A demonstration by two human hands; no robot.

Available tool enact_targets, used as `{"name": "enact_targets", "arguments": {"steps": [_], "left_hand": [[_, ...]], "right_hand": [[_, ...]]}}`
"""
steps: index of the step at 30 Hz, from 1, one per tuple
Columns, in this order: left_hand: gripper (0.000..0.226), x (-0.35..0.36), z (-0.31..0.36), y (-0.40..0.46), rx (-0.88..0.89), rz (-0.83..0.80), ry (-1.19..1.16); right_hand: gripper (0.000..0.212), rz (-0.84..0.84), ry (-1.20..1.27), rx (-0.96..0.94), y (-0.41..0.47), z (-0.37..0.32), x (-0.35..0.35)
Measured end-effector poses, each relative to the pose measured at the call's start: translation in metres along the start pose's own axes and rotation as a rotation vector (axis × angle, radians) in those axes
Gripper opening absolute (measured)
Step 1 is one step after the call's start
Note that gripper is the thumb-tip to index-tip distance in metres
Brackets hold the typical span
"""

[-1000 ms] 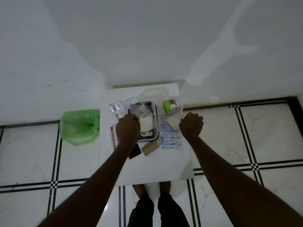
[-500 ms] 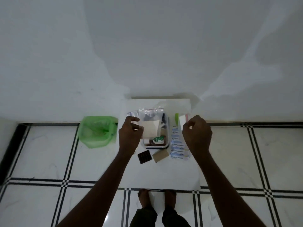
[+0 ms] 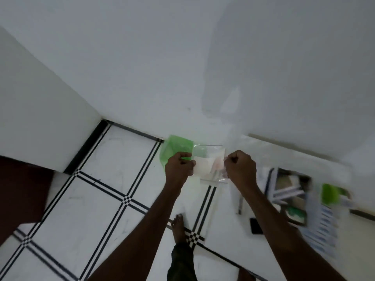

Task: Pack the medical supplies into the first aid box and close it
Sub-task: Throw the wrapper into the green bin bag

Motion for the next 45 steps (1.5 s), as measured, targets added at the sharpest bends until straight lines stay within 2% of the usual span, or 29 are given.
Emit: {"name": "enact_targets", "arguments": {"steps": [4,6,11,14,17,20,21,23,25,27,30,31,33,35,41,45], "left_hand": [[0.023,-0.05,-0.06,0.085,-0.076,0.029,0.087],[0.022,-0.061,-0.091,0.126,-0.101,0.018,0.15],[0.022,-0.061,-0.199,0.234,-0.175,-0.035,0.311],[0.02,-0.047,-0.265,0.288,-0.269,-0.092,0.373],[0.009,-0.029,-0.309,0.337,-0.301,-0.168,0.495],[0.011,-0.009,-0.342,0.379,-0.356,-0.178,0.457],[0.013,-0.001,-0.355,0.391,-0.385,-0.178,0.413],[0.026,0.015,-0.379,0.408,-0.441,-0.195,0.313],[0.022,0.026,-0.393,0.417,-0.445,-0.264,0.317],[0.014,0.03,-0.393,0.413,-0.448,-0.281,0.305],[0.017,0.022,-0.375,0.394,-0.404,-0.266,0.283],[0.027,0.018,-0.365,0.386,-0.368,-0.251,0.25],[0.039,0.009,-0.331,0.365,-0.304,-0.231,0.194],[0.034,0.005,-0.291,0.343,-0.253,-0.241,0.15],[0.019,0.011,-0.156,0.267,-0.107,-0.193,-0.075],[0.02,0.035,-0.061,0.193,-0.045,-0.204,-0.275]], "right_hand": [[0.014,-0.046,-0.115,0.075,0.039,-0.019,0.105],[0.016,-0.065,-0.098,0.125,0.065,-0.016,0.157],[0.023,-0.048,-0.173,0.263,0.149,0.021,0.287],[0.033,-0.095,-0.203,0.395,0.204,0.067,0.353],[0.04,-0.108,-0.082,0.522,0.255,0.113,0.398],[0.007,-0.195,0.204,0.699,0.287,0.138,0.439],[0.002,-0.199,0.28,0.759,0.296,0.146,0.451],[0.004,-0.21,0.34,0.823,0.309,0.157,0.47],[0.007,-0.223,0.355,0.839,0.313,0.164,0.481],[0.008,-0.247,0.356,0.845,0.308,0.166,0.481],[0.021,-0.261,0.369,0.826,0.293,0.158,0.465],[0.022,-0.256,0.371,0.806,0.287,0.152,0.456],[0.013,-0.232,0.375,0.752,0.272,0.131,0.429],[0.009,-0.216,0.39,0.676,0.253,0.106,0.398],[0.011,-0.115,0.451,0.359,0.188,0.008,0.261],[0.013,-0.014,0.449,0.167,0.131,-0.035,0.149]]}}
Point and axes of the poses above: each hand's wrist, its own y-axis towards the middle knuckle, its own x-axis out of the palm, z = x × y, the point moved 4 cm from there along y, towards the middle knuckle, and after that the axes turned 9 degrees about x, right-handed, at the moved point
